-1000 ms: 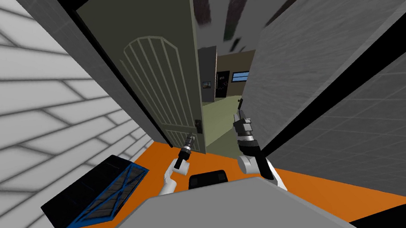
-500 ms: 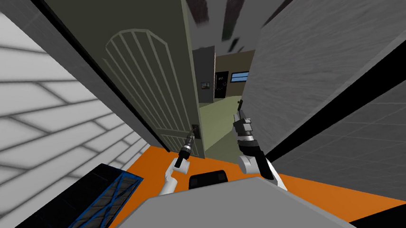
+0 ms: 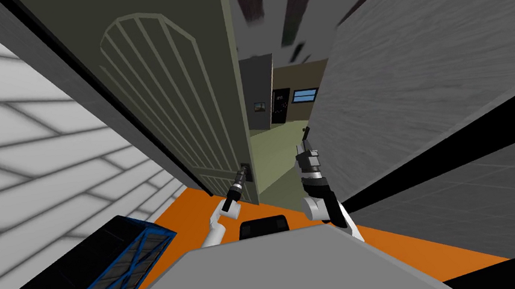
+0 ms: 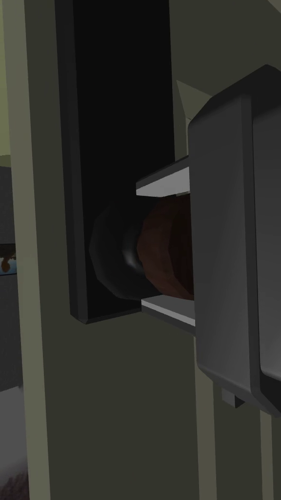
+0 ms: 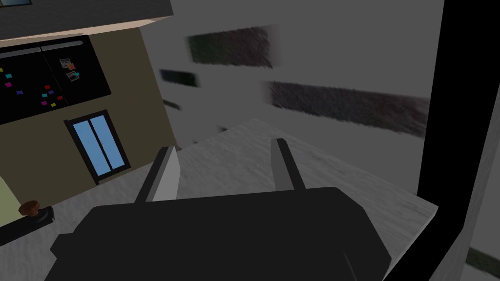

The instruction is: Push the door open

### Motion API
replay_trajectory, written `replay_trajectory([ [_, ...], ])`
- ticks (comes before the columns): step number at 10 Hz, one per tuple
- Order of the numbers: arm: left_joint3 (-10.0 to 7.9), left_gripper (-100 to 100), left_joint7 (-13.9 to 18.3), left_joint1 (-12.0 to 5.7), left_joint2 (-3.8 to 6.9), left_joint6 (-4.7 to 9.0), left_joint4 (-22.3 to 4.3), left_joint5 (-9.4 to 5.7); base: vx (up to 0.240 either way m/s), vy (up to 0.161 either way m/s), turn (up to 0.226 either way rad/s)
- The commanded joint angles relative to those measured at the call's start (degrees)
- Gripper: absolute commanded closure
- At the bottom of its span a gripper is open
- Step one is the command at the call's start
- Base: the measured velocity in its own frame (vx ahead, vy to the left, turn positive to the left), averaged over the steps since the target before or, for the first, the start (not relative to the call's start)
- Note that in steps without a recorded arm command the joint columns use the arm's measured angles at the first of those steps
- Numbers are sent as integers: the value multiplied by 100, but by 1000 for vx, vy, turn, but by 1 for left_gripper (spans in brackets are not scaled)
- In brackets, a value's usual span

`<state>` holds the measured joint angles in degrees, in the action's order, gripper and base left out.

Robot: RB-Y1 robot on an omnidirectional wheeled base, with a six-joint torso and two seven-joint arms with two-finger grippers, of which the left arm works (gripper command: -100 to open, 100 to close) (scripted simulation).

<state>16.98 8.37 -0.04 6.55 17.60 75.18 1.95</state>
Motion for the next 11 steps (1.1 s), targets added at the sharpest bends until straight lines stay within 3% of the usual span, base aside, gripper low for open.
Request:
replay_trajectory([
  [1, 2, 100, 0, 9, 2, -6, -7, 0, -30, 5, -5],
  [5, 2, 100, 0, 9, 2, -6, -7, 0, -3, 1, -4],
  [11, -308, 100, -83, -109, -21, -12, -144, -32, 132, -82, 37],
])
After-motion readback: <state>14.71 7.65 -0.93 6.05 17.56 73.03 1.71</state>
